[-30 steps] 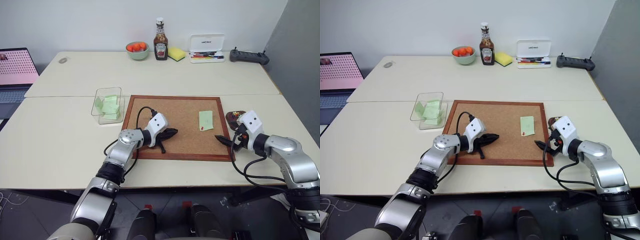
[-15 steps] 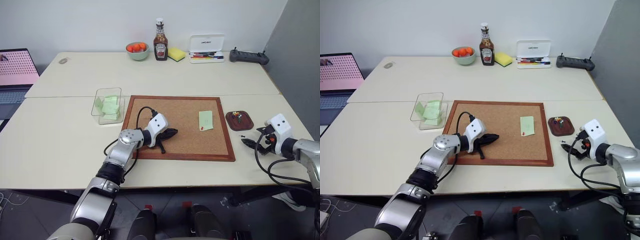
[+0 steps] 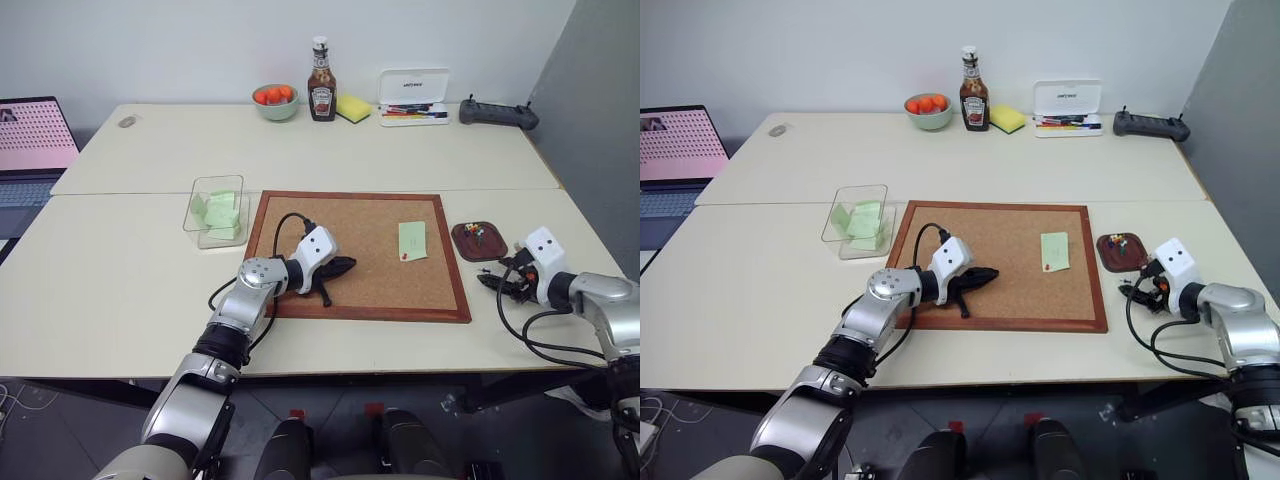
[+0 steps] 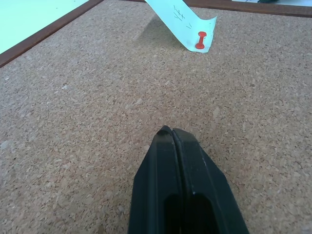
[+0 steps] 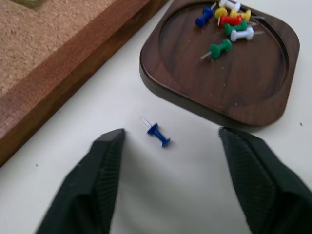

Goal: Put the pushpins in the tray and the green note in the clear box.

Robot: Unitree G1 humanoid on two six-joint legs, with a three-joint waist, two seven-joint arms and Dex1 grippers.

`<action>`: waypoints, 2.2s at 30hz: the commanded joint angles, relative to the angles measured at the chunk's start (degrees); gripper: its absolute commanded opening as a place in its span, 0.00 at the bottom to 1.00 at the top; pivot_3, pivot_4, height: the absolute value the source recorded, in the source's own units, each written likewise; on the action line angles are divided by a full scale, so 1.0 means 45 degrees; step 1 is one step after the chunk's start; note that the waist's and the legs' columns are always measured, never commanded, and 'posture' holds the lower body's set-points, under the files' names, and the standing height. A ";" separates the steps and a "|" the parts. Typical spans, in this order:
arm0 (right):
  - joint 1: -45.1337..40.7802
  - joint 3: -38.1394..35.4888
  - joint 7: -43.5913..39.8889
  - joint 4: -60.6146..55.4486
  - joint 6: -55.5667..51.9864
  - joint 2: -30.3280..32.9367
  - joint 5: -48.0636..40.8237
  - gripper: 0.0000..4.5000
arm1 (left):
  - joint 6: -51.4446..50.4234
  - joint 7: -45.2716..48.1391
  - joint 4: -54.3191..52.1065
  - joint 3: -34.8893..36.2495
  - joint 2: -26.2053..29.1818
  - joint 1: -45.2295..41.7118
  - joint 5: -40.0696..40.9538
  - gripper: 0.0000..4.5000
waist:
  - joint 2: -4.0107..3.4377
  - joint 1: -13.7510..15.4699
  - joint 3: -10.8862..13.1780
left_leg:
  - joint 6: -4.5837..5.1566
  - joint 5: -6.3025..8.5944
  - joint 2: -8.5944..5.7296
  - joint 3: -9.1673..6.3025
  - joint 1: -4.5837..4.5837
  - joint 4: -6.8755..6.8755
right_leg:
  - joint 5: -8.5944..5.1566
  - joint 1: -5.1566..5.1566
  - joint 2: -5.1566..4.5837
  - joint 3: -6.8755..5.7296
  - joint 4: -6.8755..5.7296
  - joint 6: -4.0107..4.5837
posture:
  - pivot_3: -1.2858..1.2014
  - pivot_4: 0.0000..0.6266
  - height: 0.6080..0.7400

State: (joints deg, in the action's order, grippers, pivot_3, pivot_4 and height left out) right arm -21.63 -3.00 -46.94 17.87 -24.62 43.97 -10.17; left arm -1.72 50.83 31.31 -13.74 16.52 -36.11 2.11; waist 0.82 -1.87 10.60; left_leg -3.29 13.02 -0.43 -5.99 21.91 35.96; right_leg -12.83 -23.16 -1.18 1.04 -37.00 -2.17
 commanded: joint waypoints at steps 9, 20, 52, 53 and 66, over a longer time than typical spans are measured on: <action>-0.0149 0.0153 -0.0418 -0.0012 -0.0008 0.0311 0.0157 0.16 | -0.0326 0.0074 0.0446 -0.0379 0.0117 0.0494 -0.0485 0.00 | -0.0001 -0.0002 -0.0001 | 0.0000 0.0000 0.0000 0.0001 0.0000 -0.0001 | 0.0000 0.0001 0.0000 0.0001 0.0000 0.0000 | 0.52 0.24 1.00; 0.0255 -0.0402 -0.1247 -0.1474 -0.0986 0.0892 -0.0603 0.01 | -0.0341 0.0075 0.0404 -0.0402 0.0112 0.0494 -0.0501 0.00 | -0.0001 0.0001 -0.0001 | 0.0000 0.0000 0.0000 0.0000 0.0000 -0.0002 | 0.0000 0.0000 0.0000 0.0000 0.0001 0.0000 | 0.52 0.24 1.00; -0.2905 0.0059 0.1156 0.1237 0.0602 -0.0277 0.1073 0.66 | -0.0355 -0.0034 0.0469 -0.0376 0.0118 0.0492 -0.0502 0.00 | -0.0005 0.0004 -0.0004 | 0.0000 0.0000 -0.0003 0.0000 0.0000 -0.0005 | 0.0001 -0.0002 -0.0003 0.0001 -0.0002 0.0000 | 0.52 0.24 1.00; -0.2812 -0.0109 0.1075 0.0922 0.0483 -0.0219 0.0900 0.71 | -0.0354 -0.0032 0.0473 -0.0385 0.0106 0.0480 -0.0507 0.00 | -0.0006 0.0004 -0.0004 | 0.0000 0.0000 -0.0003 0.0000 0.0000 -0.0005 | 0.0001 -0.0002 -0.0003 0.0002 -0.0002 0.0000 | 0.52 0.24 1.00; -0.0290 0.0087 0.0017 -0.5054 -0.2154 -0.1013 -0.1436 0.82 | -0.0326 0.0011 0.0569 -0.0414 0.0086 0.0416 -0.0520 0.00 | -0.0009 -0.0012 -0.0007 | 0.0000 0.0000 0.0001 -0.0007 0.0000 -0.0003 | 0.0000 0.0001 -0.0002 -0.0002 0.0000 -0.0001 | 0.52 0.24 1.00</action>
State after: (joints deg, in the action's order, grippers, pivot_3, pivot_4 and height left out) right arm -22.73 -4.14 -47.86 -0.59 -33.08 41.08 -15.52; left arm -1.71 50.63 31.07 -13.94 16.73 -35.96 1.95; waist 0.78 -1.93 10.57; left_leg -3.29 13.02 -0.42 -6.02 21.90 35.94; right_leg -12.83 -23.16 -1.18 1.03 -37.00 -2.17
